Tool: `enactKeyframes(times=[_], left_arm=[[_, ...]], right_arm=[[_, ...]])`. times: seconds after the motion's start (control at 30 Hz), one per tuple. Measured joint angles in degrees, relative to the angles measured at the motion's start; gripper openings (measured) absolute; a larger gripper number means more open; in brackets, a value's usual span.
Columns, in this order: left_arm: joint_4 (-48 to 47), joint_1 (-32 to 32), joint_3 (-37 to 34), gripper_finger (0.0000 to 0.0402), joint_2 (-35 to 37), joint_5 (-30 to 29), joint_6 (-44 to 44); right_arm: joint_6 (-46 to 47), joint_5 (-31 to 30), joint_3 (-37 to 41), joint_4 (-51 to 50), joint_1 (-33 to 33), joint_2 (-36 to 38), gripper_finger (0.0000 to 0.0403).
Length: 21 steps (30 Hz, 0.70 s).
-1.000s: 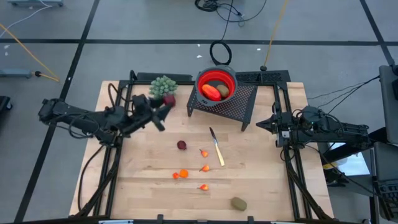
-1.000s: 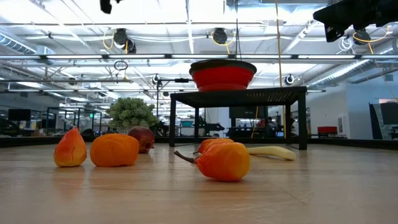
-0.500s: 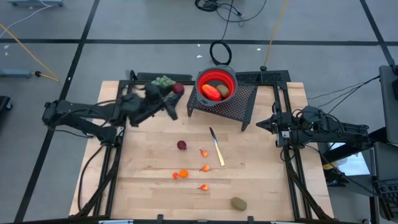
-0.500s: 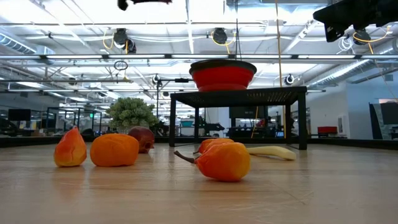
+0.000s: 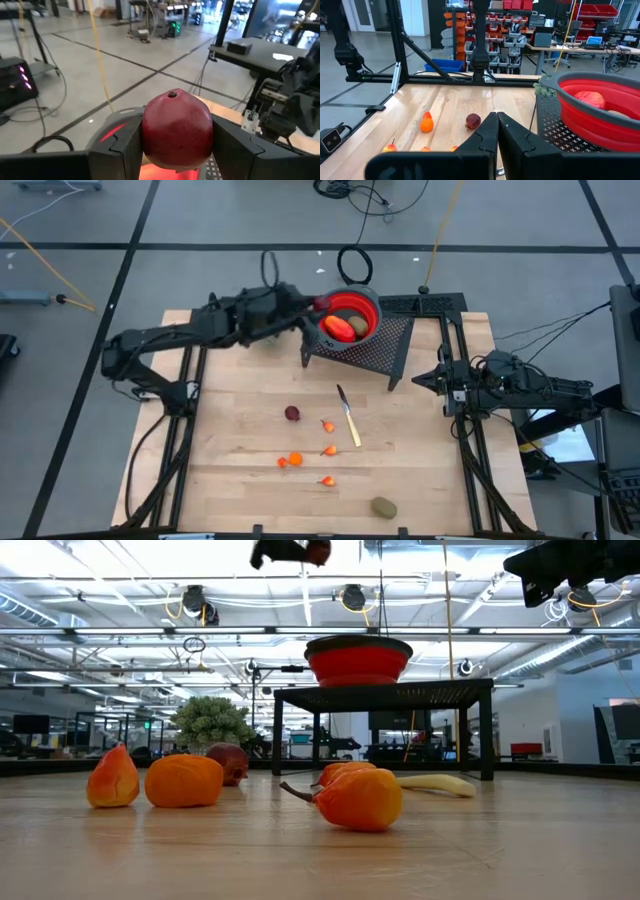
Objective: Pick & Place Fruit
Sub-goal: Put the red pomegranate into the red strainer bowl on the shelf
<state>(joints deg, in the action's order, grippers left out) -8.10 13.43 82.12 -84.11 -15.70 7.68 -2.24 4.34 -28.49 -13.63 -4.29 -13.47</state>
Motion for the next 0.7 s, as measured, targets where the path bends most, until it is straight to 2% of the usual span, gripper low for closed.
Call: enactKeyframes(times=[0.27, 0.47, 0.7], left_arm=[[1.6, 5.7, 5.6, 0.0195, -10.1, 10.4, 0.0], [2.8, 8.3, 8.7, 0.0195, -16.1, 14.3, 0.2], [4.5, 10.2, 10.4, 0.0195, -21.7, 16.1, 0.1]], right_arm=[[0.0, 0.0, 0.0, 0.0, 0.0, 0.0, 0.0004], [0.0, 0.0, 0.0, 0.0, 0.0, 0.0, 0.0004], [0.0, 0.0, 0.0, 0.0, 0.0, 0.0, 0.0004]])
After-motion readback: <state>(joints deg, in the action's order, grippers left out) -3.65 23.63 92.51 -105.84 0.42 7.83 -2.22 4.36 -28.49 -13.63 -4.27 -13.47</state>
